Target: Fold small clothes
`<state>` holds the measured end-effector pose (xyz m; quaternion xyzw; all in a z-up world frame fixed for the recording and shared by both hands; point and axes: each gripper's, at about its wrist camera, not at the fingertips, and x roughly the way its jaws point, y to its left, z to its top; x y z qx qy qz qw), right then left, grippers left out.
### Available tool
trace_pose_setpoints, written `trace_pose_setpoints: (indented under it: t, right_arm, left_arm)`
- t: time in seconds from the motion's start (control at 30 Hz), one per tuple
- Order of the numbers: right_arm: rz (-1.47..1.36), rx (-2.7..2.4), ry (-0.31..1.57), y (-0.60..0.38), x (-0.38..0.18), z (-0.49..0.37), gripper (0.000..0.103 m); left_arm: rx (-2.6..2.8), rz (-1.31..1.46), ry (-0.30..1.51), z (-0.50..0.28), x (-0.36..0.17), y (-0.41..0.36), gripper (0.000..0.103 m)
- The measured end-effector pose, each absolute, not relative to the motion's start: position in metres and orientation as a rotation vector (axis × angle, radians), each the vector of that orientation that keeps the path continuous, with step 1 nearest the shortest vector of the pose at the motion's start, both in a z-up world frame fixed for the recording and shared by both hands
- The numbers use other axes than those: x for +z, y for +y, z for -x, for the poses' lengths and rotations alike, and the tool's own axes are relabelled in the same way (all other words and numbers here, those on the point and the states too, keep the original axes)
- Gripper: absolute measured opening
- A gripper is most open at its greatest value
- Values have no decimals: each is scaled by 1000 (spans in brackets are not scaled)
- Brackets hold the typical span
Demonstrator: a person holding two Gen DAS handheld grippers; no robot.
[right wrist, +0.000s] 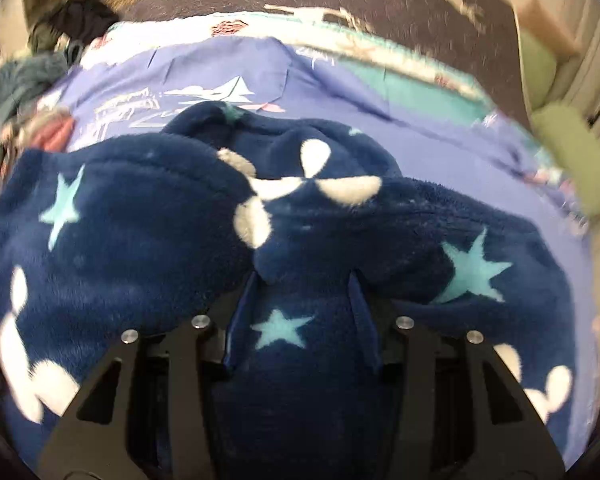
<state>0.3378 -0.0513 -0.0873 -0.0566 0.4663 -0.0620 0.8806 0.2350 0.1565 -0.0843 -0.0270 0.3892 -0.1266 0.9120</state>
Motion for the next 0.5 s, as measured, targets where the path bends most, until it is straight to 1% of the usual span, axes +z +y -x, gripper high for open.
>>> trace_pose_setpoints:
  t: [0.07,0.13,0.23,0.3,0.37,0.4,0.43,0.5]
  right_arm:
    - [62,-97,980,-60,-86,-339,49]
    - [-29,-69,977,-74,-78,-337,47]
    - [-50,-81,877,-78,-55,-329,47]
    - [-38,-78,834,-75,-45,-333,49]
    - [-38,-87,883,-74,-55,-346,54]
    - [-20,-105,971,-74,-77,-363,56]
    - [13,-110,990,-72,-88,-369,59]
    - [117,-138,956,-59,-88,-368,59]
  left_arm:
    - [-260,59,799,-234,-85,158,60]
    - [-253,46,792,-232,-85,157,60]
    - [-247,35,788,-230,-83,154,60]
    - [-245,32,787,-230,-83,153,60]
    - [-246,35,787,-229,-82,153,61]
    - [-248,36,788,-228,-83,152,61]
    - [-246,34,790,-229,-83,152,61]
    - [-245,40,790,-228,-82,152,62]
